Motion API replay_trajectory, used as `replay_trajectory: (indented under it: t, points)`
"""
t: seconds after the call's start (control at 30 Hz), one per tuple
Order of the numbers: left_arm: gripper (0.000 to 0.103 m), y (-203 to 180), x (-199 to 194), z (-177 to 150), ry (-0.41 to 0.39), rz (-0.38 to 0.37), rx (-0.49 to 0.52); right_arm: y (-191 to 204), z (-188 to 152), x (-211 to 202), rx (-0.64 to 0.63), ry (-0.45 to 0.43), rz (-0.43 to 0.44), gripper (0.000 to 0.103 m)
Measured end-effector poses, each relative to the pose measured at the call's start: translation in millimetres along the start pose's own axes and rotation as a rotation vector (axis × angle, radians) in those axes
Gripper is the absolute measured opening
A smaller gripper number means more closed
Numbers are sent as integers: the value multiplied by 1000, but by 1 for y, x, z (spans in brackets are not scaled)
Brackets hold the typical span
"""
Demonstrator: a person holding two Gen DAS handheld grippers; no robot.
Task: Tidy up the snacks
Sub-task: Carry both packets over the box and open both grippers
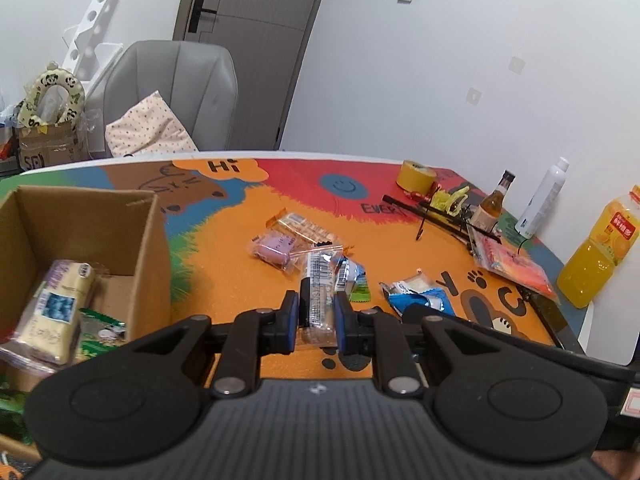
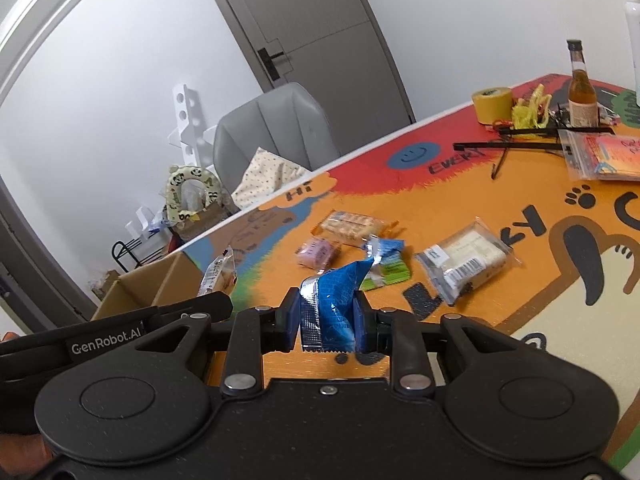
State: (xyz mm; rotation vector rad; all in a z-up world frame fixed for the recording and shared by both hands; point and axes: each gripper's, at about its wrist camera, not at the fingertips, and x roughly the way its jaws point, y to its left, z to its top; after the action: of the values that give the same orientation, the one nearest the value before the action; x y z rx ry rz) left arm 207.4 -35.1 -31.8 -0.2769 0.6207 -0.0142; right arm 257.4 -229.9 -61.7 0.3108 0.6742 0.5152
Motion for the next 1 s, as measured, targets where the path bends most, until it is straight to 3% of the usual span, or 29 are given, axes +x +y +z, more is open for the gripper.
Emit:
replay_trajectory:
  t: [1.0]
  points:
    - [17,89,-77,12,-78,131,-62,96,-5,9,-110,0,151,25]
